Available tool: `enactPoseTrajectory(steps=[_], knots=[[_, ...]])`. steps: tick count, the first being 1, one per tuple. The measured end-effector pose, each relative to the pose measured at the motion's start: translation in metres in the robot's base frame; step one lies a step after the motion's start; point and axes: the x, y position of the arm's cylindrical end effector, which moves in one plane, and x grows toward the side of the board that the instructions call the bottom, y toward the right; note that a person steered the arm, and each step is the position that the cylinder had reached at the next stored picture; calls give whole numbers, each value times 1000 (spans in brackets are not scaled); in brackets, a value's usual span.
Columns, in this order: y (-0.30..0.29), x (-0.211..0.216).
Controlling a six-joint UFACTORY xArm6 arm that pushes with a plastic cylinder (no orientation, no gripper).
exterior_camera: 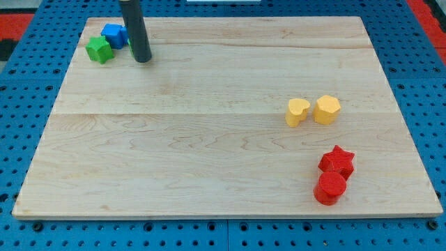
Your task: Push the yellow heart towards the green circle
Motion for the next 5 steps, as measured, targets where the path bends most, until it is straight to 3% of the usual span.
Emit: enactPoseTrajectory(steps=[3, 4, 5], knots=[[236, 7], [327, 36], [372, 86]])
